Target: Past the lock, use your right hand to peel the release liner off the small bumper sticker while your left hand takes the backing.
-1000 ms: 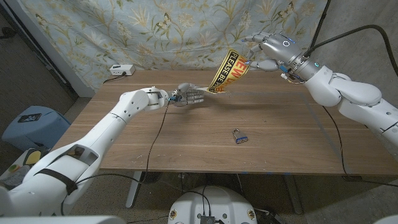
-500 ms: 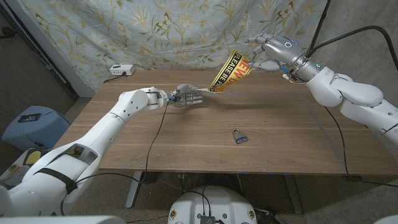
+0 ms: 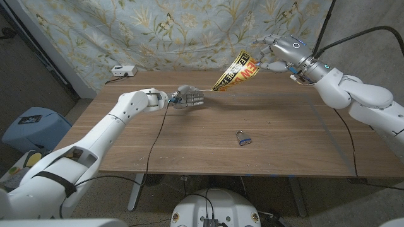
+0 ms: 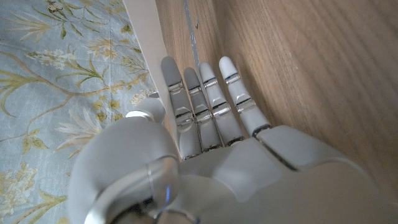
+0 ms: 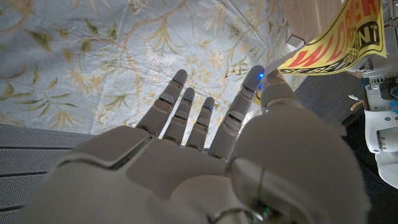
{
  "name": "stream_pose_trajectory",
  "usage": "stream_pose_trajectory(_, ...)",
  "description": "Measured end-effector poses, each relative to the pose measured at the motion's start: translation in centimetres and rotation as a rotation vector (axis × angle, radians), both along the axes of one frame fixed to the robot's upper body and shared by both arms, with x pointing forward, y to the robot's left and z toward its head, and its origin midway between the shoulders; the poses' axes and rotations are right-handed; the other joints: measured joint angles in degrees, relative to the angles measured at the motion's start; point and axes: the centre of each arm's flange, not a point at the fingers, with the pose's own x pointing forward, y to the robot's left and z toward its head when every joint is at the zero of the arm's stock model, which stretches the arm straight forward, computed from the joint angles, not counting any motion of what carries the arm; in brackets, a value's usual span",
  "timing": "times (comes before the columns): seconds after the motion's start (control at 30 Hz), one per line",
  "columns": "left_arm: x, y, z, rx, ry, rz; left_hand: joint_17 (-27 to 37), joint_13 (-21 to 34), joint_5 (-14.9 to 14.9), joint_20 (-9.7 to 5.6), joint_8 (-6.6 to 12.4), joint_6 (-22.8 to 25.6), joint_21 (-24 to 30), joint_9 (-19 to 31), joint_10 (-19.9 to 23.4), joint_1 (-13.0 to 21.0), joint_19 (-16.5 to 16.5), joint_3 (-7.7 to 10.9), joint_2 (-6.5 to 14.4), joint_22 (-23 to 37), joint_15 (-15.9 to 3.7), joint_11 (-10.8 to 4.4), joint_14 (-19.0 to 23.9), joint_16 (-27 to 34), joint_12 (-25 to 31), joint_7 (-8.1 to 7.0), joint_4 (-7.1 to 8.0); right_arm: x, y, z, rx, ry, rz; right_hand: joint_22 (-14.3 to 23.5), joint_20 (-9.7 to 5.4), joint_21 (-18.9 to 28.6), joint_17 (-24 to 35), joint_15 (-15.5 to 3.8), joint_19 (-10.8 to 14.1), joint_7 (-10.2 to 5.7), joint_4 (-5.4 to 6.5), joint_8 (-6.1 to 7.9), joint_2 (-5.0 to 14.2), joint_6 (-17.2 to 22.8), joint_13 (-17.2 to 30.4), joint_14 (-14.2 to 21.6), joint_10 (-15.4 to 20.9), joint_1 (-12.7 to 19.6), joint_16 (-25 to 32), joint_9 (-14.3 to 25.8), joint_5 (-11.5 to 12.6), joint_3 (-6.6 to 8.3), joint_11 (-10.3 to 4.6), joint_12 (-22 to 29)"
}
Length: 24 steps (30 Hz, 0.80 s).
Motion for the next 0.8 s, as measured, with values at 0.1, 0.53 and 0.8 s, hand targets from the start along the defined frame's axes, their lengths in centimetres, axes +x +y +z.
stream_pose_trajectory(0.1,-0.1,0.1,-0.1,0.001,0.005,0.002,0.0,0.05,0.0,0.0,0.0,0.0,0.0,0.0,0.0,0.14,0.0,0.0,0.13,0.0,0.0,0.0,0.0,0.0,0.0,0.0,0.0,-0.1,-0.5,-0.1,0.002,0.001,-0.011,0.0,0.0,0.0,0.0,0.0,0.0,0.0,0.0,0.12,0.0,0.0,0.0,0.0,0.32,0.0,0.0,-0.03,0.0,0.0,-0.31,0.0)
stream_pose_trajectory(0.53,-0.5,0.1,-0.3,-0.003,0.01,0.006,0.0,0.32,0.0,0.21,0.41,0.0,0.42,0.0,0.0,0.19,-0.21,0.0,0.18,0.0,0.0,0.0,0.0,0.0,0.0,0.0,-0.01,-0.3,-1.4,-0.2,0.011,0.0,-0.029,0.0,0.0,0.0,0.3,0.0,0.0,0.0,0.0,0.12,0.0,0.0,0.0,0.0,0.54,0.0,0.0,0.04,0.0,0.0,-0.09,0.0)
stream_pose_trajectory(0.8,-0.9,0.3,-0.5,-0.005,0.012,0.013,0.0,0.53,0.0,0.21,0.47,0.0,0.63,0.01,0.0,0.19,-0.21,0.0,0.18,0.0,0.0,0.0,0.0,-0.11,0.0,0.0,-0.01,-0.4,-1.9,-0.2,0.018,0.001,-0.037,0.0,0.0,0.0,0.13,0.0,-0.01,0.0,0.0,0.11,0.0,0.0,0.0,-0.01,0.55,0.0,0.0,0.04,0.0,0.0,-0.08,0.0)
